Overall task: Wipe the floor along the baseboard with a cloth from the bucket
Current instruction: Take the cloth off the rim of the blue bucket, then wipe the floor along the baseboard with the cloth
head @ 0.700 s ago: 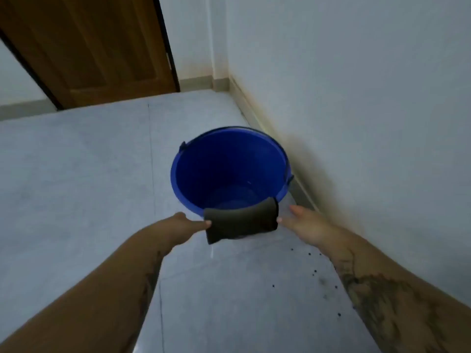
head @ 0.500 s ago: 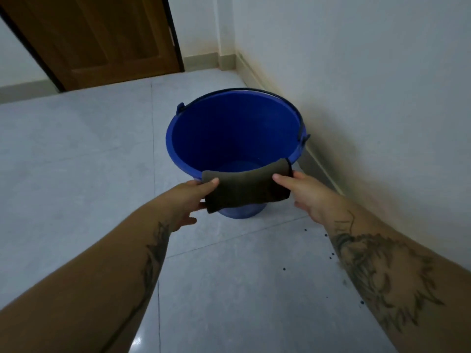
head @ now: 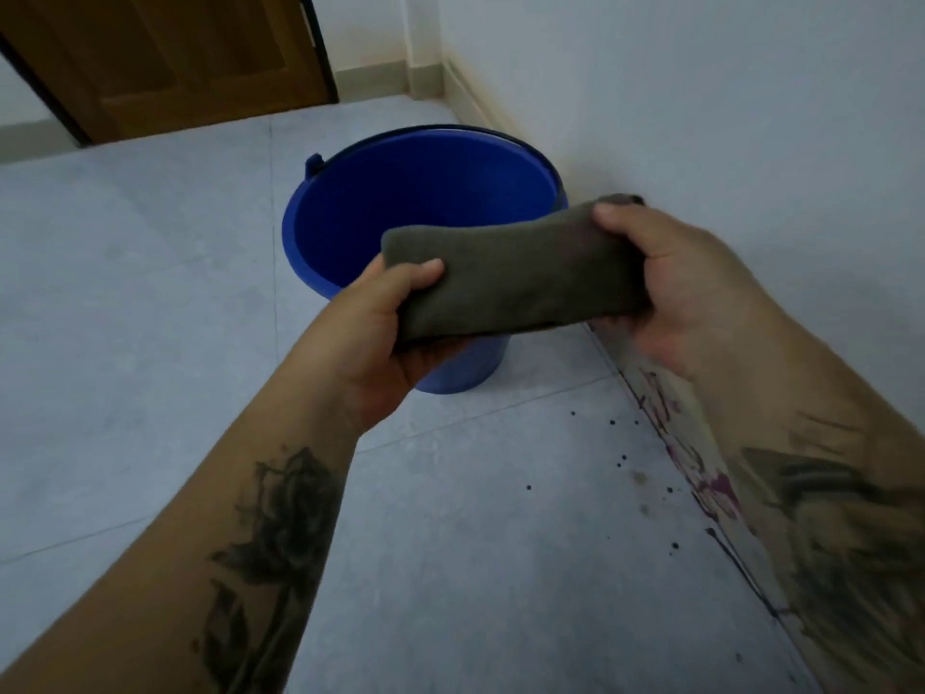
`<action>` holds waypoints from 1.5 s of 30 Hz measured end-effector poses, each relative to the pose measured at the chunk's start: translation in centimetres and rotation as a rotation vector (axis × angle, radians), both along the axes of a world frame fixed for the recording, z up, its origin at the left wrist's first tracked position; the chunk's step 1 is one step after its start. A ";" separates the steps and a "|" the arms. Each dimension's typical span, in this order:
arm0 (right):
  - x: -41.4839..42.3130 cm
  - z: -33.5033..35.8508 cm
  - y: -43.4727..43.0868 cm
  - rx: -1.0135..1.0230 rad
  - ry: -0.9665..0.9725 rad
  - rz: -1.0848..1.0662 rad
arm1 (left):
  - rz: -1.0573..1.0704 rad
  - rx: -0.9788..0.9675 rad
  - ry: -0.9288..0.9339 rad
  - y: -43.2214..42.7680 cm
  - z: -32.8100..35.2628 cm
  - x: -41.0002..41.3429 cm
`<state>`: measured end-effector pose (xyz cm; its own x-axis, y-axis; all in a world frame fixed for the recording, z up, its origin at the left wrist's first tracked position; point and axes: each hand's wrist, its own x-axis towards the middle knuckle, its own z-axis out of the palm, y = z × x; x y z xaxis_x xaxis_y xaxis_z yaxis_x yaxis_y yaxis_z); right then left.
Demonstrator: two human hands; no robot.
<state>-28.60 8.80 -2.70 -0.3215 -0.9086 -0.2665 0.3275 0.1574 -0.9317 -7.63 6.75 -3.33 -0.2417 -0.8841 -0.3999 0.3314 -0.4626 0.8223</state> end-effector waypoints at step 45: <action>-9.8 -38.9 5.4 0.555 1.727 0.504 | -1.039 -0.185 -1.513 12.6 -34.9 -4.2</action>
<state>-38.40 14.16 -41.56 -0.2878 -0.9265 -0.2424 -0.9572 0.2865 0.0415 -11.84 19.34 -38.22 -0.2224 -0.6838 -0.6950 -0.9749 0.1465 0.1679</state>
